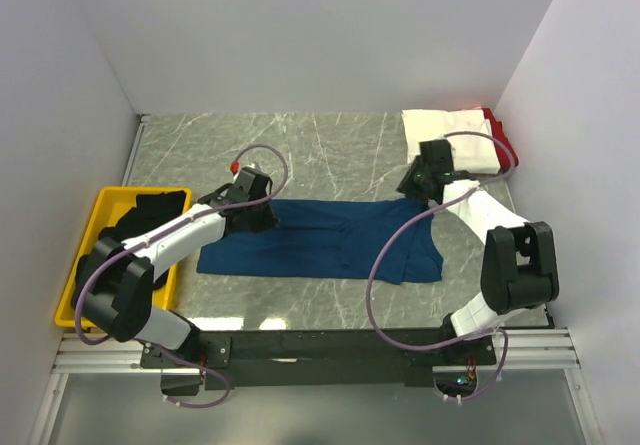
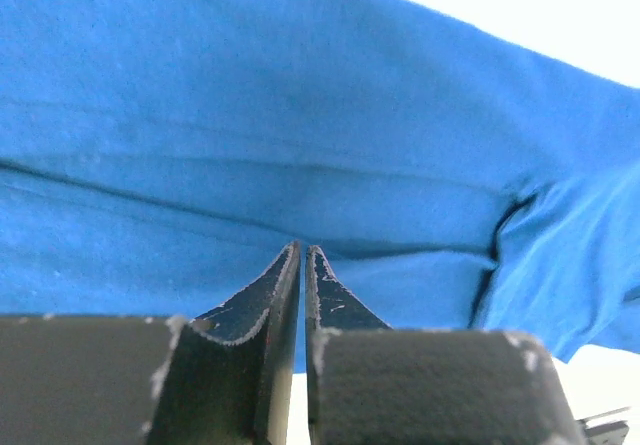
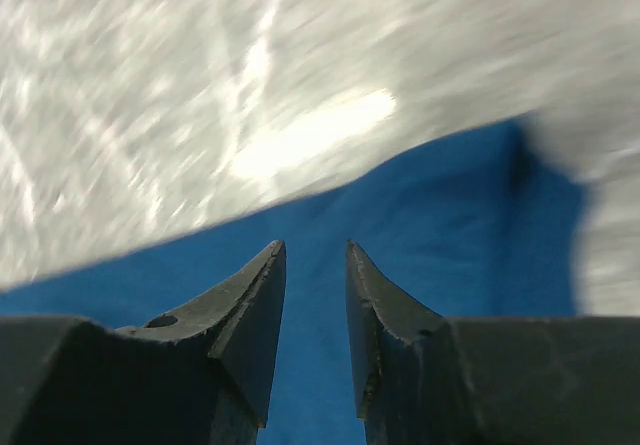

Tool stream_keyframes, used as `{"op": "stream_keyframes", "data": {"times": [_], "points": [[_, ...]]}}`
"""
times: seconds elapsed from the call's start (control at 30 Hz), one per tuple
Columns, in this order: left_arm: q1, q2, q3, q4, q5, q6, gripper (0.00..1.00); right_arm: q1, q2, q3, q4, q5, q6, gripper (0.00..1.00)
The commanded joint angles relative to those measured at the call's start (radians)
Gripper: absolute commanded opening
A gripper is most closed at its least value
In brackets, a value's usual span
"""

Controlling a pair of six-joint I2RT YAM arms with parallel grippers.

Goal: Fold and stack the t-shirts
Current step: Fold the tshirt

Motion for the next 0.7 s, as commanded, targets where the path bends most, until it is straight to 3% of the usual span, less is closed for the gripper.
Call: {"op": "stream_keyframes", "data": {"times": [0.0, 0.23, 0.37, 0.67], "points": [[0.033, 0.002, 0.091, 0.002, -0.014, -0.016, 0.12, -0.105, -0.032, -0.041, 0.022, 0.022, -0.033, 0.38], [0.055, 0.160, 0.238, 0.044, 0.027, -0.073, 0.11, -0.217, -0.074, -0.157, 0.083, -0.073, -0.058, 0.36], [0.058, 0.266, 0.295, 0.048, 0.026, -0.084, 0.09, -0.219, -0.057, -0.186, 0.120, -0.125, -0.053, 0.36], [0.071, 0.343, 0.320, 0.061, 0.027, -0.082, 0.09, -0.219, 0.012, -0.197, 0.160, -0.154, -0.044, 0.38]]}}
